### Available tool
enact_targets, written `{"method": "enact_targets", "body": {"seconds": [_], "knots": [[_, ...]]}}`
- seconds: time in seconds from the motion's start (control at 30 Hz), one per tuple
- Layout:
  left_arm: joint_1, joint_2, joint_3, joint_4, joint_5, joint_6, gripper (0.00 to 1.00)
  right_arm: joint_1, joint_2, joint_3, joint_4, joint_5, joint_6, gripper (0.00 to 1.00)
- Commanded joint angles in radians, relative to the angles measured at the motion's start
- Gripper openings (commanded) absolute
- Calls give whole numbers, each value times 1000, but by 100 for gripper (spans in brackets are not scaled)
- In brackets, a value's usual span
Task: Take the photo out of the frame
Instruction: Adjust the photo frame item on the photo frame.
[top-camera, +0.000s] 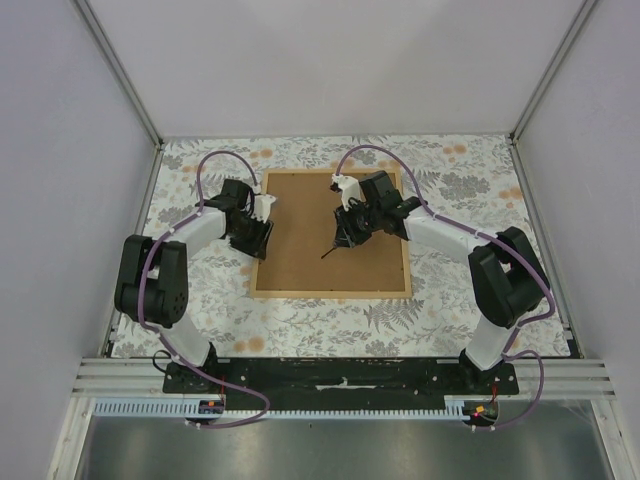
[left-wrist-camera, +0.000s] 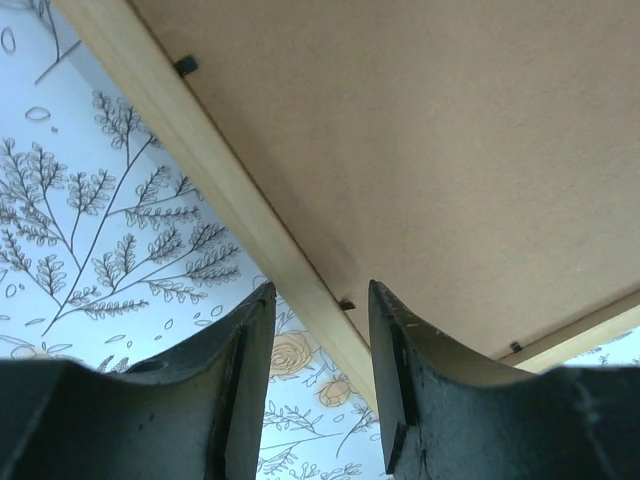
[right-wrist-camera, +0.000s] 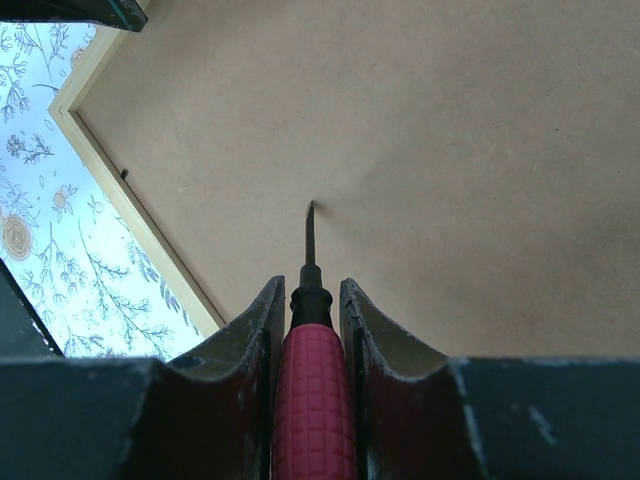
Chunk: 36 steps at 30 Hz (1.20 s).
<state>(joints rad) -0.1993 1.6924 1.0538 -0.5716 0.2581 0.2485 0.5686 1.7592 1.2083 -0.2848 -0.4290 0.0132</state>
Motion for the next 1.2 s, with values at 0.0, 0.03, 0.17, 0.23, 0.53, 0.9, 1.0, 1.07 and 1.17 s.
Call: {"method": "enact_targets", "body": {"seconds": [0.0, 0.03, 0.17, 0.23, 0.53, 0.9, 1.0, 1.07, 1.17], "knots": [[3, 7, -5, -50, -71, -18, 50, -12, 16, -16, 22, 26, -24, 0], [3, 9, -8, -56, -68, -18, 50, -12, 17, -16, 24, 26, -24, 0], [3, 15, -23, -60, -82, -15, 51, -12, 20, -15, 24, 22, -25, 0], [3, 13, -23, -62, -62, -17, 51, -12, 20, -15, 24, 19, -25, 0], [1, 30, -6, -67, 20, -26, 52, -12, 20, -13, 24, 21, -27, 0], [1, 75, -6, -11, -56, -48, 42, -12, 23, -15, 29, 4, -27, 0], [1, 66, -8, -4, -62, -51, 39, -12, 25, -15, 27, -1, -28, 0], [1, 59, -8, 1, -60, -52, 38, -12, 28, -15, 27, -4, -27, 0], [1, 53, -2, 4, -37, -54, 39, -12, 31, -15, 27, -5, -30, 0]]}}
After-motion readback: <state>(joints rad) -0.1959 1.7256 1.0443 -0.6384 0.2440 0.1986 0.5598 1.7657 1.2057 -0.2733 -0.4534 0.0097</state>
